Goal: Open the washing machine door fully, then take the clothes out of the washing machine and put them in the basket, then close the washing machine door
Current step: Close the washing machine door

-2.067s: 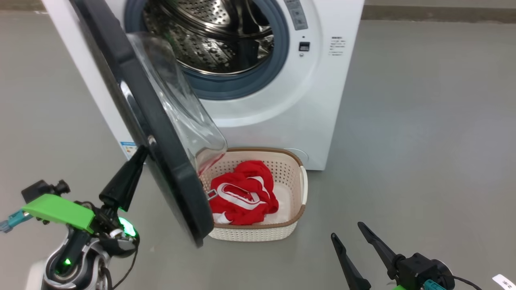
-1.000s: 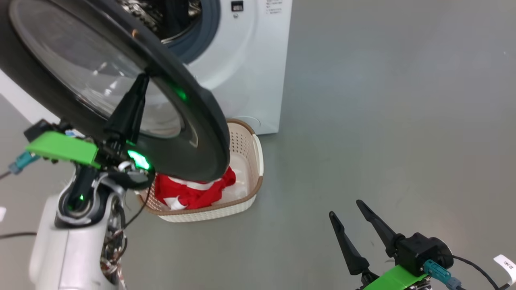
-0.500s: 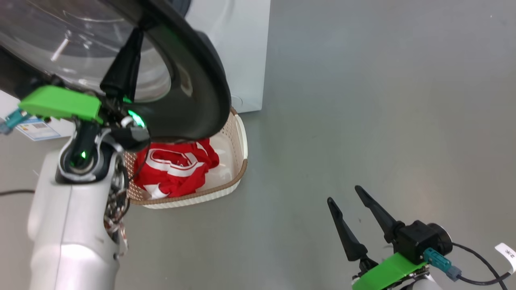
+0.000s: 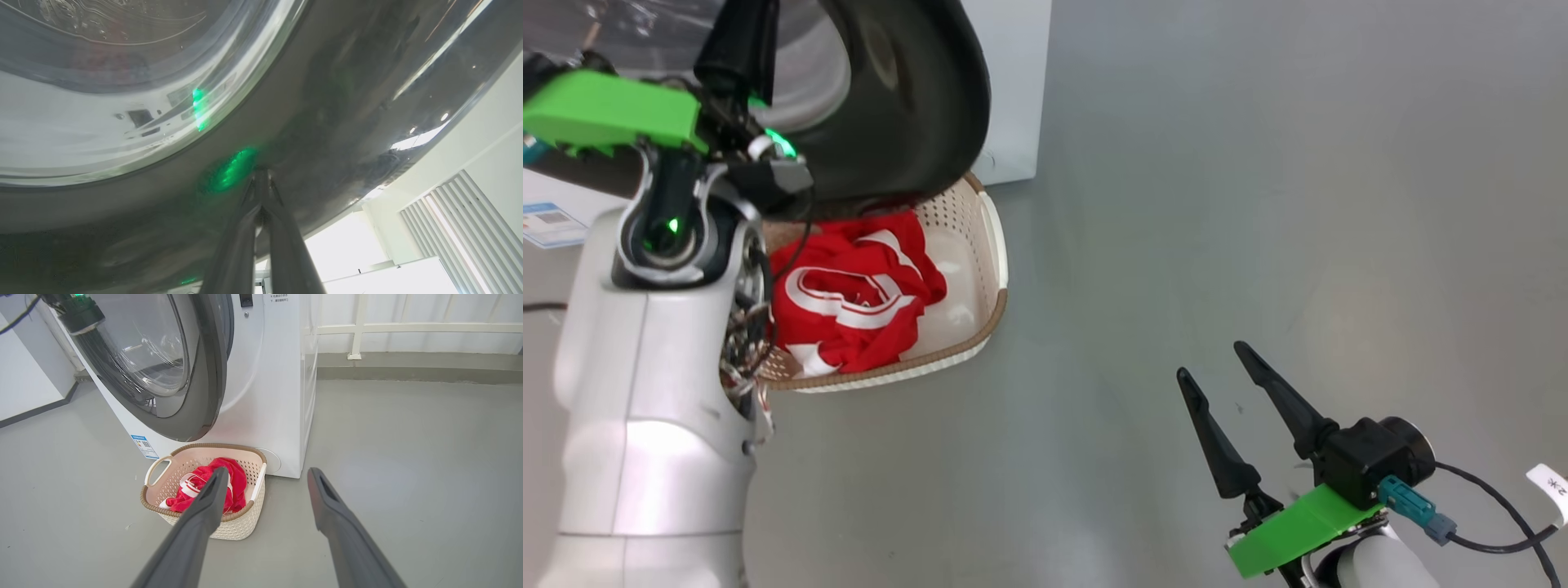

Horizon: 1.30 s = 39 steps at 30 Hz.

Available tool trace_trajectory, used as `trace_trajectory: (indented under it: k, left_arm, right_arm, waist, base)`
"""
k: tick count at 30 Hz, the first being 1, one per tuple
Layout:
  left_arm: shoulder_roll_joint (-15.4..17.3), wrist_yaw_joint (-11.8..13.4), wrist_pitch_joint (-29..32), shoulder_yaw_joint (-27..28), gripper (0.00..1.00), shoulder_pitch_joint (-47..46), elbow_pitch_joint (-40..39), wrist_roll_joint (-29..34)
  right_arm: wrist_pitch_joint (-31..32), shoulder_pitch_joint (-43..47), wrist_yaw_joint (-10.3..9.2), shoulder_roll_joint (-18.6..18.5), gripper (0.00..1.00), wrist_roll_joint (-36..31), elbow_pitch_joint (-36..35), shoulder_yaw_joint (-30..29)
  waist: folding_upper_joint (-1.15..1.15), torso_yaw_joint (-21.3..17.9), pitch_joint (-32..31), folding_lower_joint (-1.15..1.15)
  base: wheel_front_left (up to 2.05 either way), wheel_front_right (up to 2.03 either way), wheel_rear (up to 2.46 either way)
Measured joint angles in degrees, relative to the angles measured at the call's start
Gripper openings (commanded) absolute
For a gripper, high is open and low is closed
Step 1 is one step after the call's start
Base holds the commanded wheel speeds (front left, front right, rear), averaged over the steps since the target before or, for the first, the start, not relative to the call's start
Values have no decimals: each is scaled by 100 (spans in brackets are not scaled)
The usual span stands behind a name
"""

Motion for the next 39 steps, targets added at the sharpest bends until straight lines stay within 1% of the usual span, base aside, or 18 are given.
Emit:
trace_trajectory:
  k: [8,19,26,31,32,33,34,39]
  left_arm:
    - [-7,0,-143,19,0,-414,132,169]
    - [-10,-1,-191,169,0,-670,349,216]
    - [-16,-1,-119,275,0,-618,387,160]
    - [-18,-41,-10,224,0,-163,227,40]
    - [-18,-41,13,183,20,-19,189,-36]
    - [-18,-41,12,129,64,132,131,-86]
    - [-16,-41,14,62,100,277,55,-96]
    - [-15,-42,168,-215,100,986,-347,-274]
  right_arm:
    - [0,-99,0,0,100,-22,-8,2]
    - [0,-112,0,0,100,-22,0,22]
    - [0,-112,0,0,100,-16,56,18]
    - [0,-108,0,0,100,-1,93,8]
    - [-1,-103,0,0,100,1,98,-5]
    - [-1,-95,0,0,100,1,104,-21]
    - [0,-81,0,-1,100,2,116,-34]
    - [-1,63,0,1,100,142,252,-142]
  waist:
    - [0,-133,225,0]
    - [0,-323,326,0]
    - [0,-312,200,0]
    - [0,-250,8,0]
    - [0,-234,-39,0]
    - [0,-215,-90,0]
    - [0,-196,-142,0]
    - [0,-82,-445,0]
  base:
    - [0,0,0]
    - [0,0,0]
    - [0,0,0]
    - [0,0,0]
    - [0,0,0]
    - [0,0,0]
    - [0,0,0]
    - [0,0,0]
